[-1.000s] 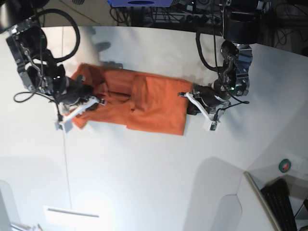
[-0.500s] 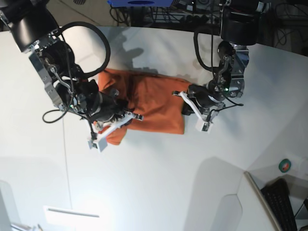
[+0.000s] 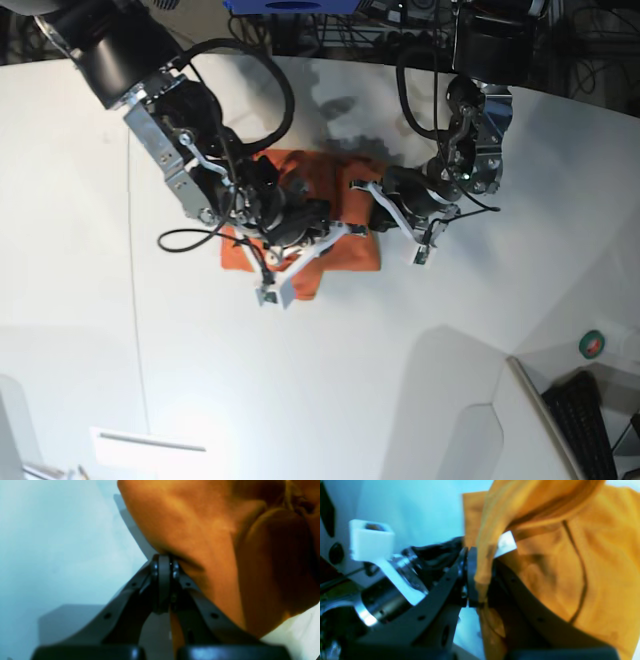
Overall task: Layout the t-shirt on the table in an organized manner, then fold the t-shirt properly
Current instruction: 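Lift the strip end with the right gripper and fold it toward the left gripper, then press the folded bundle flat with the right gripper, raising the left gripper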
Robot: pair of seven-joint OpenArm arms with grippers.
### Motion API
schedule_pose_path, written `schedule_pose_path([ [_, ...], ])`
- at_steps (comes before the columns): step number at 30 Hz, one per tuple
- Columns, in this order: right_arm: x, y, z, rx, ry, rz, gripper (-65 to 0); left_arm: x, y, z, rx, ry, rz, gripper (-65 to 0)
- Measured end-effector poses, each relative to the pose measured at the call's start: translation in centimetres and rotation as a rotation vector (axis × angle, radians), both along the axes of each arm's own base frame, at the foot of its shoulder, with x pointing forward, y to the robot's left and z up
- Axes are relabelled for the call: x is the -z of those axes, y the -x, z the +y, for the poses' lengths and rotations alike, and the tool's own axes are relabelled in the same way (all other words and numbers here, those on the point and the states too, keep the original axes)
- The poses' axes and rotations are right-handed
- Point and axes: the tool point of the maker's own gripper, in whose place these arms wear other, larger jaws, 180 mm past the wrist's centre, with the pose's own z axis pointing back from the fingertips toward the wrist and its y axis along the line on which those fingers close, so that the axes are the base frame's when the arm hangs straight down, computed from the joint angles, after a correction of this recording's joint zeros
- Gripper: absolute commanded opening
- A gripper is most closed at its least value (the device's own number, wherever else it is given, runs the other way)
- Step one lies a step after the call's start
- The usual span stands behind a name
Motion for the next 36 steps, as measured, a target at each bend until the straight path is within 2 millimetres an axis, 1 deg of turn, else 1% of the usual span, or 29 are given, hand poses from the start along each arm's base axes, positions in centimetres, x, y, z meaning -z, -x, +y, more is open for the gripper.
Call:
schedule_pose_path([
  [2, 0.4, 0.0, 0.1, 0.000, 0.022, -0.003, -65.0, 0.0, 0.0, 0.0, -0.001, 0.001, 0.000, -65.0],
  [4, 0.8, -0.2, -0.3, 0.000, 0.055, -0.014, -65.0, 0.0, 0.1, 0.1, 0.001, 0.000, 0.000, -65.0],
  [12, 1.1, -0.4, -0.5, 0.003, 0.065, -0.009, -65.0, 0.0, 0.0, 0.2, 0.002, -0.002, 0.000, -65.0],
  [15, 0.8, -0.3, 0.3, -0.002, 0.052, -0.011, -65.0, 0.0, 0.0, 0.2, 0.003, -0.002, 0.000, -65.0],
  [18, 0.9, 0.5, 1.5, -0.043, 0.053, -0.014, -65.0, -0.1, 0.0, 0.2, 0.004, -0.001, -0.001, -65.0],
  [20, 1.5, 0.8, 1.4, -0.046, 0.061, 0.007, -65.0, -0.4, -0.1, 0.2, 0.016, -0.015, -0.004, -65.0],
  [22, 1.9, 0.6, 1.0, -0.043, 0.077, 0.010, -65.0, -0.6, 0.2, 0.4, 0.023, -0.033, -0.004, -65.0],
  [24, 1.7, 0.2, 0.9, -0.039, 0.079, -0.001, -65.0, -0.7, 0.6, 0.5, 0.025, -0.042, -0.008, -65.0],
  [27, 1.5, 0.0, 0.9, -0.034, 0.078, -0.013, -65.0, -0.7, 1.0, 1.3, 0.036, -0.057, -0.008, -65.0],
  [32, 1.4, -0.2, 0.9, -0.027, 0.076, -0.026, -65.0, -0.7, 1.8, 3.7, 0.032, -0.099, -0.004, -65.0],
  [34, 1.4, -0.1, 1.0, -0.030, 0.075, -0.023, -65.0, -0.8, 2.2, 5.2, -0.010, -0.108, -0.006, -65.0],
  [36, 1.5, -0.1, 1.0, -0.031, 0.074, -0.021, -65.0, -1.0, 3.0, 7.2, -0.049, -0.136, 0.006, -65.0],
])
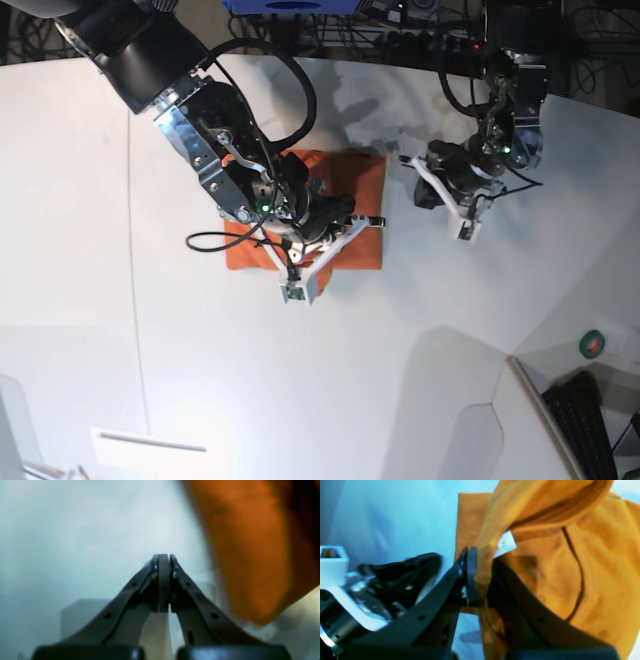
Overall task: Layout the t-shirt on the table in an organized manner, then fold the t-shirt properly
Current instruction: 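Press the folded bundle flat with the right gripper, raising the left gripper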
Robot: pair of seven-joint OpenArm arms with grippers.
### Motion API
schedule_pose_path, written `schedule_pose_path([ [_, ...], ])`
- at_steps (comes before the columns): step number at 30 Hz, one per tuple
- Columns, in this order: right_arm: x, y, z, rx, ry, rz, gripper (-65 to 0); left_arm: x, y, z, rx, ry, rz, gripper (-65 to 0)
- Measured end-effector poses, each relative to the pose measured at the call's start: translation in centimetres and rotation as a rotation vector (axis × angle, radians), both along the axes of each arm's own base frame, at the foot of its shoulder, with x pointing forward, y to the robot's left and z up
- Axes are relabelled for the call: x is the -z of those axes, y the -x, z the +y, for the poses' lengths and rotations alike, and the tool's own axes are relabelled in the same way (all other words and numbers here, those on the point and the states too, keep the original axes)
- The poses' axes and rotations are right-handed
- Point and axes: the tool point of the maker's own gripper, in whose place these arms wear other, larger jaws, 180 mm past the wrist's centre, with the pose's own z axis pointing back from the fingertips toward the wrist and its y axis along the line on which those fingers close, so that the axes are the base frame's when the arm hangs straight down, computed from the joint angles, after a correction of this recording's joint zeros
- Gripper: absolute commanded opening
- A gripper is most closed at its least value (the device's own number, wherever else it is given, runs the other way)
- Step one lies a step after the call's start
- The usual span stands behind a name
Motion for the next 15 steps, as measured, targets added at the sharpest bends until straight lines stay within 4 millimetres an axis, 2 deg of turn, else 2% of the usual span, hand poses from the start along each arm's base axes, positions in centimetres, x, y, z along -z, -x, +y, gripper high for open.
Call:
schedule_pose_path([
  [7, 0.3, 0.4, 0.0, -0.001, 0.002, 0.009, -65.0, -0.8, 4.7, 5.3, -0.069, -0.096, 0.089, -65.0],
  [11, 0.4, 1.4, 1.2, -0.049, 0.006, 0.010, -65.0, -1.5, 6.8, 8.0, -0.128, -0.119, 0.093, -65.0],
  [15, 0.3, 1.2, 1.1, -0.043, 0.005, 0.002, -65.0, -1.2, 8.8, 9.3, -0.164, -0.133, 0.119, -65.0],
])
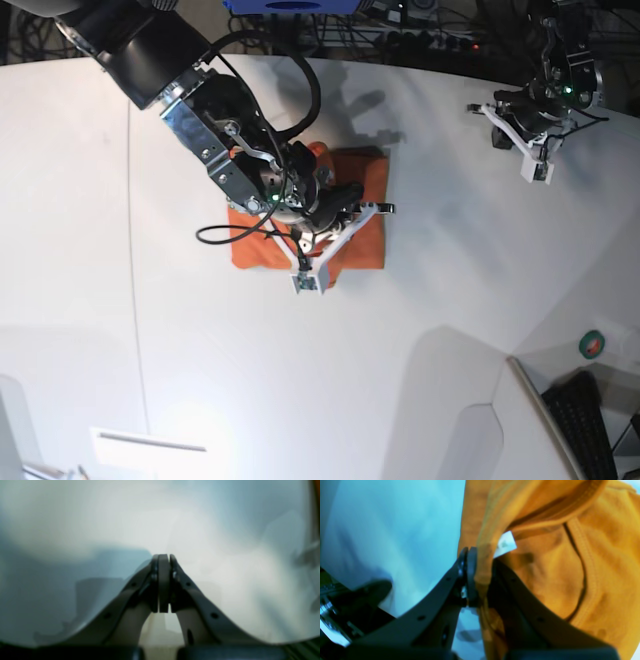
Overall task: Layout the t-shirt on the table in an organized manner, then fold the t-shirt properly
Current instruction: 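Press the folded bundle flat with the right gripper, raising the left gripper, then release the bundle and lift the right gripper away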
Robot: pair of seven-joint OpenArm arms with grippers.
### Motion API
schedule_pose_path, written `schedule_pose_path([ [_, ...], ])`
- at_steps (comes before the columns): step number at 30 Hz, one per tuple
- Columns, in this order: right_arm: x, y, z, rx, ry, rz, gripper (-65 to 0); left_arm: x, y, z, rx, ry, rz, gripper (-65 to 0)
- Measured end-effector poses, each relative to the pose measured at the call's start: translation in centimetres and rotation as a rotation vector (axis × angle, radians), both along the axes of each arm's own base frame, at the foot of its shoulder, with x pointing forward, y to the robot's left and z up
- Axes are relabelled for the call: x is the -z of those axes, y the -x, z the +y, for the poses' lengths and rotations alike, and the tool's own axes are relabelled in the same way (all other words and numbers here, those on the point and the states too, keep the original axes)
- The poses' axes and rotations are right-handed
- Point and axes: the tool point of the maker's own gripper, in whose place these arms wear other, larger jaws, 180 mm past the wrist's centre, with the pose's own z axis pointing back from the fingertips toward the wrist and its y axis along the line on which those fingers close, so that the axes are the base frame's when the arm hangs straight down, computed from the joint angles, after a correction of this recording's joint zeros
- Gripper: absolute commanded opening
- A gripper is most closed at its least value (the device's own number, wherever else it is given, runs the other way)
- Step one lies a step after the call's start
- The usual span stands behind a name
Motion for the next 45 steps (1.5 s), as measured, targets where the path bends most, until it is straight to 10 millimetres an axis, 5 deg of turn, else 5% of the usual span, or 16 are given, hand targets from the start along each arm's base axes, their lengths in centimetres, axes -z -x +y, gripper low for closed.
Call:
schedule_pose_path([
  [7, 0.0, -0.1, -0.1, 0.003, 0.002, -0.001, -65.0, 0.5, 1.4, 0.2, -0.018, 0.003, 0.025, -65.0],
  [32, -0.6, -1.0, 0.2, 0.005, -0.003, -0.016, -65.0, 0.6, 1.5, -0.2, -0.025, 0.015, 0.024, -65.0],
  [33, -0.4, -1.0, 0.5, 0.011, -0.003, -0.008, -62.6, 0.6, 1.5, -0.2, -0.025, 0.015, 0.024, -65.0],
  [36, 0.5, -0.4, 1.2, 0.007, -0.003, 0.025, -34.4, 0.6, 1.5, -0.2, -0.025, 0.015, 0.023, -65.0],
  [38, 0.9, -0.1, 1.5, 0.005, -0.002, 0.041, -22.8, 0.6, 1.5, -0.1, -0.025, 0.014, 0.024, -65.0],
  [45, 0.4, -1.4, 1.7, 0.037, -0.010, -0.030, -24.0, 0.6, 1.5, -0.1, -0.025, 0.012, 0.024, -65.0],
])
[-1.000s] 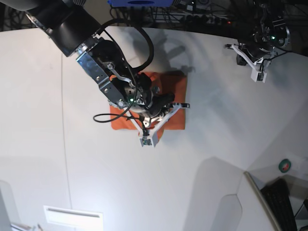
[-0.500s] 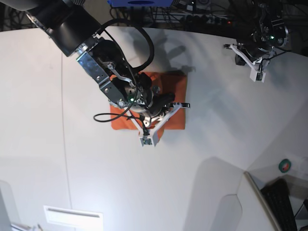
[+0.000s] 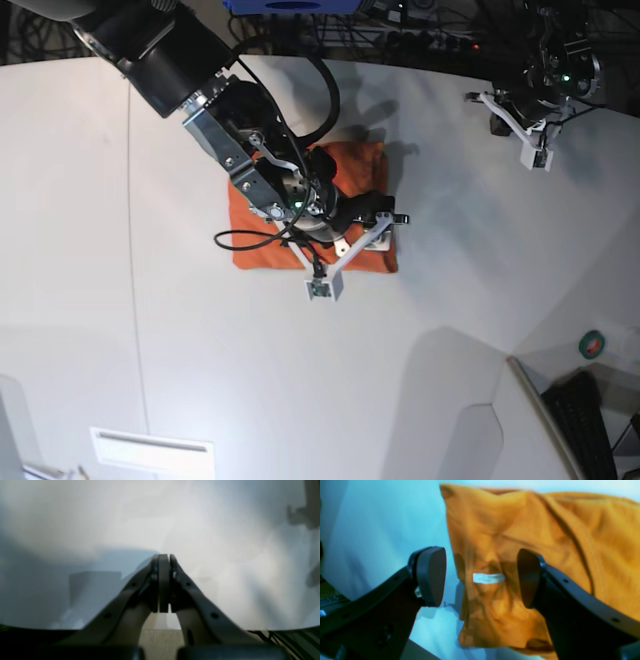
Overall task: Layout the t-shirt on the table in an organized manner, then fold the t-shirt properly
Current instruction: 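Release the bundle and lift the right gripper away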
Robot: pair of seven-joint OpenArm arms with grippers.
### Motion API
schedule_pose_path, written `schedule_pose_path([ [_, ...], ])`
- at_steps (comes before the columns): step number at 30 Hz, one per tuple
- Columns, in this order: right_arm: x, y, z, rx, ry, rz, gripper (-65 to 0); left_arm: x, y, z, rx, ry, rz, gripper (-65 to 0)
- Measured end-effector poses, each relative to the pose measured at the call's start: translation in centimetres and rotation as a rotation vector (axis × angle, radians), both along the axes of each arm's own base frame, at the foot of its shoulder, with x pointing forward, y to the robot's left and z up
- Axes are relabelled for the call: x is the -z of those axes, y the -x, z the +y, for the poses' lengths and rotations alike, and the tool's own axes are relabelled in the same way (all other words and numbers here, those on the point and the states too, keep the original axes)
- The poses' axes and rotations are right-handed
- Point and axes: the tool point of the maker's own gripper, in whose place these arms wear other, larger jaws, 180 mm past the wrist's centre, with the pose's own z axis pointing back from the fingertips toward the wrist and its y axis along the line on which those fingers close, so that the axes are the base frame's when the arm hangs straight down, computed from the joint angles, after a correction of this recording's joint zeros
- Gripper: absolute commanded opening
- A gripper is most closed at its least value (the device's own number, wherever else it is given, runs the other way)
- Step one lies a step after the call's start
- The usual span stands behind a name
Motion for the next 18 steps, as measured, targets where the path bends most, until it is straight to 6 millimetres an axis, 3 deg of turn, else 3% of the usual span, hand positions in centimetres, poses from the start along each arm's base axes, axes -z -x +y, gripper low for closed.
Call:
schedule_pose_path([
  [3, -0.5, 0.5, 1.0, -0.075, 0.023, -0.041, -24.6, 0.0, 0.0, 0.0, 0.000, 0.001, 0.000, -65.0],
  [5, -2.6, 1.3, 2.7, -0.167, -0.027, -0.097, -27.3, -0.1, 0.0, 0.2, -0.001, -0.002, -0.001, -65.0],
  [7, -4.9, 1.1, 2.6, -0.178, -0.067, -0.159, -39.6, -0.5, 0.0, 1.2, -0.022, -0.006, -0.012, -65.0],
  [8, -5.2, 0.5, 1.3, -0.147, -0.054, -0.176, -48.0, -0.7, 0.1, 1.9, -0.041, -0.017, -0.016, -65.0],
  [9, -5.0, -0.1, -0.5, -0.101, -0.035, -0.175, -58.5, -0.9, 0.2, 2.8, -0.063, -0.034, -0.018, -65.0],
  [10, -4.4, -0.7, -2.5, -0.059, 0.001, -0.173, -65.0, -1.0, 0.2, 3.4, -0.074, -0.048, -0.019, -65.0],
  [12, -2.8, -0.7, -5.2, -0.011, 0.063, -0.148, -65.0, -1.2, 0.2, 3.8, -0.077, -0.055, -0.022, -65.0],
  [14, -1.4, 0.5, -4.7, -0.014, 0.058, -0.101, -65.0, -1.6, -0.3, 2.9, -0.067, -0.046, -0.043, -65.0],
  [18, 1.2, 3.6, -1.6, -0.085, 0.053, -0.003, -65.0, -2.9, -1.8, 0.5, -0.025, -0.021, -0.097, -65.0],
])
